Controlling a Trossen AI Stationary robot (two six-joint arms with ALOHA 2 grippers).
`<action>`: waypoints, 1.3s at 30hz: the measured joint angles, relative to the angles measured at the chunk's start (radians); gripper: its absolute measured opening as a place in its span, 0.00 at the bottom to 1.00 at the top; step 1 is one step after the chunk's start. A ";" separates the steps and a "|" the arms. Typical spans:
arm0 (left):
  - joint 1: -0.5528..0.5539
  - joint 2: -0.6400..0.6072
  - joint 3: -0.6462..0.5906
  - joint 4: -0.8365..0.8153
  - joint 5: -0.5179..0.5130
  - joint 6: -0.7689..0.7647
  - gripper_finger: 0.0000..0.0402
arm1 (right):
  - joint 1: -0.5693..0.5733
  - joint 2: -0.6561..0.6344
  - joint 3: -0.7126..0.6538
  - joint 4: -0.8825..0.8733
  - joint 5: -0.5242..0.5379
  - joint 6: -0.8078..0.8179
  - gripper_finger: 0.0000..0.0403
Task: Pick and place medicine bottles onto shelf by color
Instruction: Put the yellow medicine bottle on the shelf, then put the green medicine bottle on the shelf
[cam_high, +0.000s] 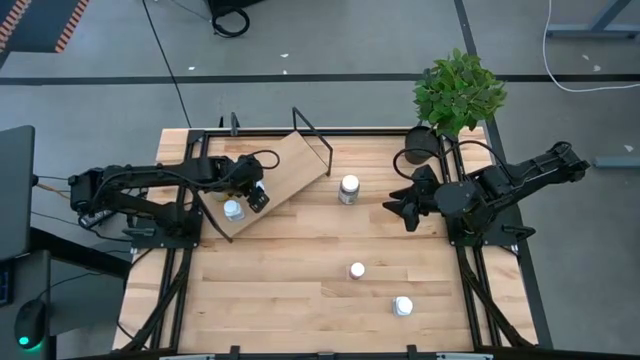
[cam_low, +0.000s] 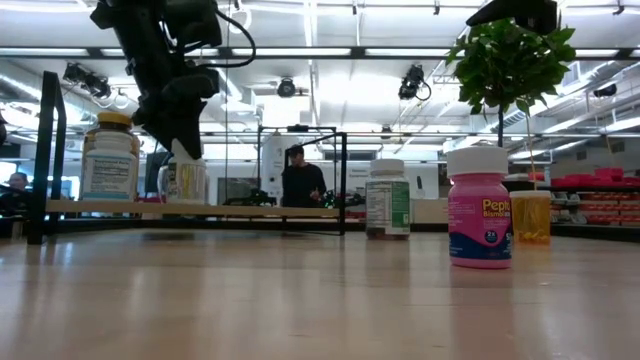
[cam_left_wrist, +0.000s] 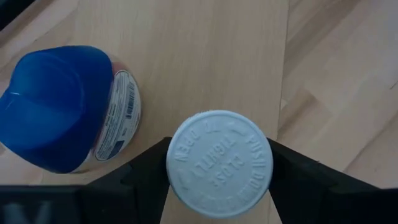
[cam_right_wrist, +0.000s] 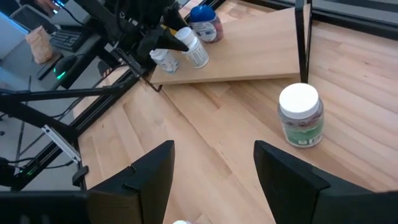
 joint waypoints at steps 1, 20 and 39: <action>0.000 0.000 0.000 -0.001 0.004 -0.001 0.61 | 0.000 0.000 0.000 0.000 0.002 -0.002 0.57; 0.000 0.000 0.000 0.000 0.053 -0.093 0.70 | 0.000 0.000 0.000 0.000 0.027 -0.038 0.57; 0.000 0.000 0.176 -0.090 0.067 -0.053 0.94 | 0.000 0.001 0.000 -0.001 0.058 -0.040 0.57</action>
